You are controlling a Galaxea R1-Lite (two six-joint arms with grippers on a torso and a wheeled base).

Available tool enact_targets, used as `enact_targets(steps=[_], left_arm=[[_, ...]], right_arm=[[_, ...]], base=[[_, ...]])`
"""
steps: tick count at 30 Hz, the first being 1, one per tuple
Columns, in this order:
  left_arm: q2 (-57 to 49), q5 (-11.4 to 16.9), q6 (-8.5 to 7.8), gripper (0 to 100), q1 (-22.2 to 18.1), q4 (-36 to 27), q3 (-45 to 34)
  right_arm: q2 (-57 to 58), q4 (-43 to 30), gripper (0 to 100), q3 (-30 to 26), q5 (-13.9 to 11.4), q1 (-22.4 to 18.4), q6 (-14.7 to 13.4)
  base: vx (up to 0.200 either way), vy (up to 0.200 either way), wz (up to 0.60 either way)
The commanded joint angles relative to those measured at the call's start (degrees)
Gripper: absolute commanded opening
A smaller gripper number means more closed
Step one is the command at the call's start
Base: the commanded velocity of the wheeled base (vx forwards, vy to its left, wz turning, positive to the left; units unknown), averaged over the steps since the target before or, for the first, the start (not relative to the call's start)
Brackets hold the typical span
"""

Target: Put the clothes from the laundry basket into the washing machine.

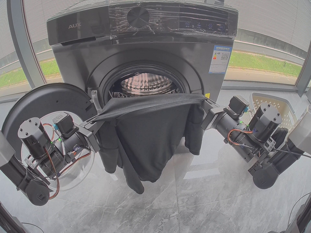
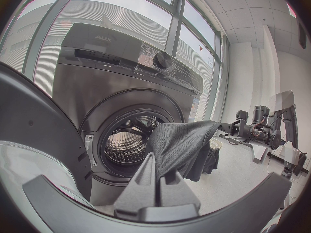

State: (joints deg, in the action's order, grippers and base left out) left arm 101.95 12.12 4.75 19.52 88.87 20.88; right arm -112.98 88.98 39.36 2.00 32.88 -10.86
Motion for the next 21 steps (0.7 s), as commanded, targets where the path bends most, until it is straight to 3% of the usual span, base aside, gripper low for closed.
enact_targets(steps=[1,21], left_arm=[[0.2,0.0,-0.01,0,-0.5,0.1,-0.1],[-0.2,-0.1,0.26,0,-0.5,0.1,0.7]], right_arm=[[0.0,0.5,0,0.1,0.0,-0.1,0.1],[0.0,0.4,0,-0.5,-0.1,0.0,0.0]], base=[[0.000,0.000,0.00],[0.000,0.000,0.00]])
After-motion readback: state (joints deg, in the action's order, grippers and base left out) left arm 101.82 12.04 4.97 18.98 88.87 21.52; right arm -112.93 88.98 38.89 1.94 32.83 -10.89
